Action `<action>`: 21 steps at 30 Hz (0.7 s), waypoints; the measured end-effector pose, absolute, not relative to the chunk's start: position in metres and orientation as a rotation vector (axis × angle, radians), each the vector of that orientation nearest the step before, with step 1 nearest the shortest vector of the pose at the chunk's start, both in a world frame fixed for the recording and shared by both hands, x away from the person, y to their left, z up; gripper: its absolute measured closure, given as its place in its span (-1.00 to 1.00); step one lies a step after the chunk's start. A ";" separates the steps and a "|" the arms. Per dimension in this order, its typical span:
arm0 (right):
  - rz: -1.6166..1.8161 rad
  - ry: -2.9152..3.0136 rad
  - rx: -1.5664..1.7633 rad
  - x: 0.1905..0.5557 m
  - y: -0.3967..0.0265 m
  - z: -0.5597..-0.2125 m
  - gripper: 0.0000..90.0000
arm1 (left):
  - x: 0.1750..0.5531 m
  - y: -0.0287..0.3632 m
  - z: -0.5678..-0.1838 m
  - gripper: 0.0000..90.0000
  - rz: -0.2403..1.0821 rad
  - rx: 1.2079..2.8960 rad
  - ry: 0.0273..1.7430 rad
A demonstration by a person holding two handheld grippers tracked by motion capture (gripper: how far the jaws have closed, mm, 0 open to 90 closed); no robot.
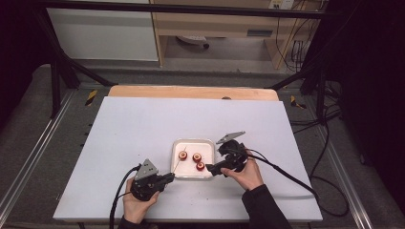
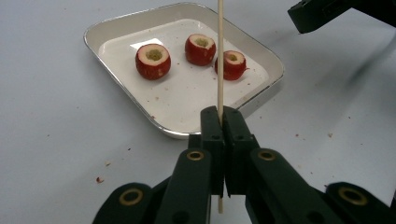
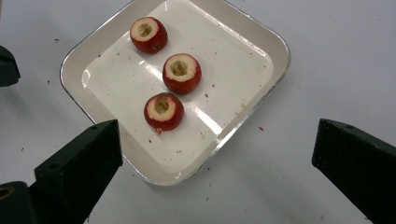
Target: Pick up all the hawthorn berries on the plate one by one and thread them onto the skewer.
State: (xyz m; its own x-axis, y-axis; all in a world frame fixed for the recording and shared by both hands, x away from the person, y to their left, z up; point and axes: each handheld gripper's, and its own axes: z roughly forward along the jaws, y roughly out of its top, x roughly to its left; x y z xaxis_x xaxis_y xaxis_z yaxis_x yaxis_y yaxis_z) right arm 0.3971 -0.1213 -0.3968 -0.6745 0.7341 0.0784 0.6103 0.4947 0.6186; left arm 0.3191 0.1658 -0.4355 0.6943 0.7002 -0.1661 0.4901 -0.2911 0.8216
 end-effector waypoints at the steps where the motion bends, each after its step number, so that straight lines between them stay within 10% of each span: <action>1: 0.925 2.550 1.143 0.399 -0.119 -0.397 -0.93 | 0.319 0.166 -0.436 0.97 0.281 1.954 0.921; 21: 0.704 2.769 1.219 0.423 -0.067 -0.401 -0.38 | 0.320 0.170 -0.437 0.97 0.265 1.944 0.884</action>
State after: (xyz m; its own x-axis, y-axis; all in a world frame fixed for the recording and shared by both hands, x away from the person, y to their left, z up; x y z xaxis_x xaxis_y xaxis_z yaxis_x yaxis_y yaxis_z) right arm 0.4229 -0.0672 -0.4006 -0.6913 0.7075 0.1467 0.6917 0.5893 0.4175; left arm 0.3202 0.1700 -0.4375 0.7149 0.6781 -0.1708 0.4720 -0.2877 0.8334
